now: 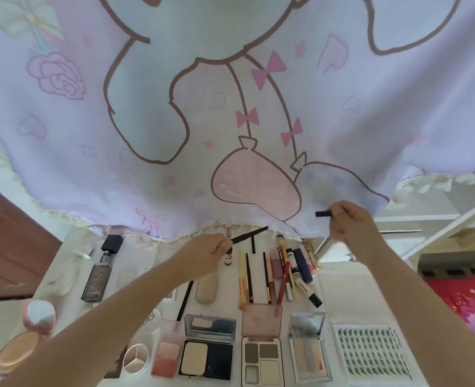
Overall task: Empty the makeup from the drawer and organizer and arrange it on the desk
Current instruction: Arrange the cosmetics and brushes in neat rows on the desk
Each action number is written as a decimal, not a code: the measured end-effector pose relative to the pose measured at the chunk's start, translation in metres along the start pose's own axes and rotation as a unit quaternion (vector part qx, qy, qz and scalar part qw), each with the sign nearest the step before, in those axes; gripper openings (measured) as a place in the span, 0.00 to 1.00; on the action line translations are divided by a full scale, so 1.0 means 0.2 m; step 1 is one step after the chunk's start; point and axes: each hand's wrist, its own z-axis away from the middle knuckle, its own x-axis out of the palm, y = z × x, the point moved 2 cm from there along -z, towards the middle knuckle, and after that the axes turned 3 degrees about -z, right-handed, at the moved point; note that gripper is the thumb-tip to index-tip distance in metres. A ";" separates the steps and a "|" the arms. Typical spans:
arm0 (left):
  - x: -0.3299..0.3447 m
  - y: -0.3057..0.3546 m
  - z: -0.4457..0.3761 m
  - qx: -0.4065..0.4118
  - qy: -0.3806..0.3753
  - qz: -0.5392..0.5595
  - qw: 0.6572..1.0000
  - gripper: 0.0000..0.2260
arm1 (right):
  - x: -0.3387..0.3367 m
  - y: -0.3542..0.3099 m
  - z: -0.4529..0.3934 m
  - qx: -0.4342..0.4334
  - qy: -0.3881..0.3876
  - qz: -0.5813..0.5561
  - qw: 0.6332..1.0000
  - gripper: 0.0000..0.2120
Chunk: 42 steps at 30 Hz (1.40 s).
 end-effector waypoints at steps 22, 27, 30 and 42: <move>0.49 -0.02 -0.16 -0.220 -0.038 0.015 0.975 0.14 | 0.22 0.46 -0.28 0.101 -0.039 0.168 0.980 0.10; 0.52 0.00 -0.17 -0.251 -0.036 0.029 0.967 0.14 | 0.25 0.54 -0.35 0.139 -0.061 0.170 0.974 0.10; 0.57 -0.03 -0.21 -0.262 -0.054 0.087 0.960 0.13 | 0.26 0.57 -0.40 0.144 -0.086 0.182 0.969 0.10; 0.66 -0.07 -0.29 -0.270 -0.061 0.135 0.951 0.13 | 0.29 0.68 -0.55 0.146 -0.145 0.252 0.946 0.12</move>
